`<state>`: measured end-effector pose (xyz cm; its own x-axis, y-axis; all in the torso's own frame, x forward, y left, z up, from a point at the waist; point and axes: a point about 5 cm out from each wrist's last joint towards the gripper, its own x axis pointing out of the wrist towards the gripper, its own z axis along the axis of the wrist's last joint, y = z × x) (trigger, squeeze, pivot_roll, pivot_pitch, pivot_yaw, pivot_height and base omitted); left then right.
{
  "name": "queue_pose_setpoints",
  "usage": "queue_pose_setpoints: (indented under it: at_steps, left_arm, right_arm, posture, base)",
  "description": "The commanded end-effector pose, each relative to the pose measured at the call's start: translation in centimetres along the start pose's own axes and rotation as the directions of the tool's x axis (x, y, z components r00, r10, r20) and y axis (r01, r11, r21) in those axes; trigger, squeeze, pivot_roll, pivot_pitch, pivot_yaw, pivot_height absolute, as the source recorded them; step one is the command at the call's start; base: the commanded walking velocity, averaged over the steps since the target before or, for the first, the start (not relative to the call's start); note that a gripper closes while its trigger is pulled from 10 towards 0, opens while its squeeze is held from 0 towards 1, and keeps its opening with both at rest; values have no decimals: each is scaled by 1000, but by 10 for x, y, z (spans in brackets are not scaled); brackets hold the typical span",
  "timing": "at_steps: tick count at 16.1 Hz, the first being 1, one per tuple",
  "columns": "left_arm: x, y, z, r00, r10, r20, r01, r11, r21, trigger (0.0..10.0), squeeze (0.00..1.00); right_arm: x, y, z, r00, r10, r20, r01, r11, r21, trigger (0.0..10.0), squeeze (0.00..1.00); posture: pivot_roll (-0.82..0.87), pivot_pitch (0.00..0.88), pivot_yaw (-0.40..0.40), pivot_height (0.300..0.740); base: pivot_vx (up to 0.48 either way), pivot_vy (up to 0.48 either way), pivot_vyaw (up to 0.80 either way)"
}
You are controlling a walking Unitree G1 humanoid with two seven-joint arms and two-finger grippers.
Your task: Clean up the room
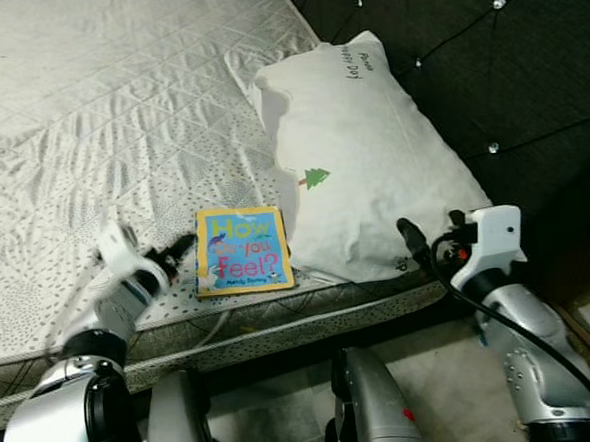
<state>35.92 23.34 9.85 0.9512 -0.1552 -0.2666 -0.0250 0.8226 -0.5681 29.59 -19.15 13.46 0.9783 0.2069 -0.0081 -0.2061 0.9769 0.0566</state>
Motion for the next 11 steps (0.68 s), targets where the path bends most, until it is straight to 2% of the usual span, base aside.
queue_pose_setpoints:
  at_steps: [1, 3, 5, 6, 9, 10, 11]
  left_arm:
    - [-4, 3, 6, 1000, 18, 24, -20, 997, 73, 10000, 1000]
    - [-17, 13, 12, 995, 58, 87, -73, 980, 186, 10000, 1000]
    - [-25, 19, 16, 985, 99, 145, -132, 961, 242, 10000, 1000]
    - [-35, 28, 20, 958, 216, 191, -263, 926, 270, 10000, 1000]
    - [-50, 20, 17, 957, 166, 237, -240, 913, 328, 10000, 1000]
    - [-56, 13, 14, 951, 158, 266, -249, 902, 354, 10000, 635]
    - [-63, 2, 6, 947, 143, 286, -257, 874, 413, 10000, 608]
  right_arm:
    - [3, -3, -8, 998, -49, -36, 48, 999, -16, 10000, 0]
    - [14, 9, -13, 997, -56, -49, 54, 998, -42, 10000, 0]
    - [19, 14, -13, 998, -52, -41, 51, 998, -31, 10000, 0]
    - [26, 18, -14, 998, -51, -28, 51, 999, -8, 10000, 0]
    - [38, 31, -15, 999, -17, -35, 17, 1000, -13, 10000, 0]
    - [42, 38, -14, 1000, 4, -28, -4, 1000, -2, 10000, 0]
    - [45, 46, -10, 1000, 19, 5, -19, 1000, -12, 10000, 0]
  posture:
    - [-72, 76, -62, 563]
    - [-41, 58, -49, 563]
    - [-26, 50, -47, 563]
    - [15, 17, -47, 563]
    - [47, 0, -49, 563]
    - [60, 0, -50, 563]
    - [69, 0, -50, 563]
  base:
    - [0, 0, 0]
    - [0, 0, 0]
    - [0, 0, 0]
    - [0, 0, 0]
    - [0, 0, 0]
    - [0, 0, 0]
    - [0, 0, 0]
